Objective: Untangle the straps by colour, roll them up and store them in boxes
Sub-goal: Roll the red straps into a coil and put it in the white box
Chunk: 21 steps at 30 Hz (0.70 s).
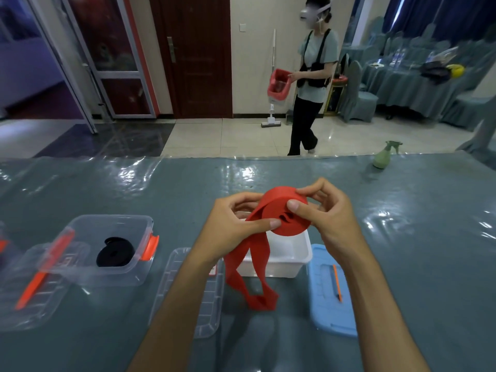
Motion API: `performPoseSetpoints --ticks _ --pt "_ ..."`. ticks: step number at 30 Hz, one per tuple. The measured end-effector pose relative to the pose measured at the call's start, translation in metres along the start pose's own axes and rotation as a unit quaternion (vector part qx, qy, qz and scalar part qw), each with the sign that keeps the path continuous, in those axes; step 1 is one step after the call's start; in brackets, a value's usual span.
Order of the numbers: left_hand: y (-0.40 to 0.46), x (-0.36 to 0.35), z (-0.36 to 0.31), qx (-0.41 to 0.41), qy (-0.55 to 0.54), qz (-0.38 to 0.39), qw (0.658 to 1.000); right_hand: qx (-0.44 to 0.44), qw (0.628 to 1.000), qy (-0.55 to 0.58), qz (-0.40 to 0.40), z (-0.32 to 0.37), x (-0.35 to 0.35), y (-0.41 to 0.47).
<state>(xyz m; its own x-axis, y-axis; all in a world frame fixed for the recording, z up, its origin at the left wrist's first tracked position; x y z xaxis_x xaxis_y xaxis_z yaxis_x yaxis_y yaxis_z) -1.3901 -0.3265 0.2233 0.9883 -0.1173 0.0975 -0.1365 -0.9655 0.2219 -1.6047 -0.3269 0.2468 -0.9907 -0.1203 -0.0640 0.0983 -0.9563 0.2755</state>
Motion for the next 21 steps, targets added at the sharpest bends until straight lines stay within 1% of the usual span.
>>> performPoseSetpoints --ticks 2,4,6,7,11,14,17,19,21 --pt "-0.002 -0.003 0.001 -0.001 0.002 -0.007 1.0 -0.004 1.0 -0.009 0.012 0.0 0.004 -0.002" --pt "-0.002 -0.006 0.0 -0.005 0.0 -0.012 1.0 -0.008 0.999 -0.025 0.041 0.001 0.007 -0.003" --pt "-0.002 -0.007 -0.001 -0.006 0.003 -0.012 1.0 0.005 0.996 -0.049 0.07 0.001 0.008 -0.005" --pt "-0.002 -0.008 -0.002 -0.006 0.005 -0.006 1.0 0.014 0.996 -0.051 0.071 0.001 0.007 -0.005" --pt "-0.005 -0.002 -0.001 0.015 -0.006 0.038 0.999 0.027 0.999 -0.023 0.021 -0.003 0.006 -0.009" --pt "-0.015 0.015 0.023 0.043 0.019 0.052 0.998 0.028 1.0 -0.012 -0.002 -0.007 0.005 -0.01" --pt "-0.035 0.031 0.068 0.103 0.017 0.081 0.991 0.024 1.0 0.006 -0.016 -0.008 0.003 -0.01" --pt "-0.05 0.036 0.099 0.165 0.011 0.118 0.979 0.023 0.999 0.013 -0.026 -0.01 0.0 -0.009" --pt "-0.061 0.035 0.129 0.216 0.029 0.151 0.964 0.021 0.999 0.017 -0.036 -0.011 -0.003 -0.009"
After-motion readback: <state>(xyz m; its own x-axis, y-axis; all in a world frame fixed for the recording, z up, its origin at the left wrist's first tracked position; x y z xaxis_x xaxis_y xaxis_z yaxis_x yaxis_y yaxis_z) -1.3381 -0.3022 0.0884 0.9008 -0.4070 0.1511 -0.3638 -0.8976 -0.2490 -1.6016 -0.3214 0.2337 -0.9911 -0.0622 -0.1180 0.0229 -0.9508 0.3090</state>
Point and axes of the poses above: each hand's wrist, its own y-axis towards the middle knuckle, its own x-axis out of the back of the hand, z = x × y, the point moved 1 cm from there along y, towards the middle knuckle, and after that the axes turned 1 degree about -y, right-handed, at the moved point
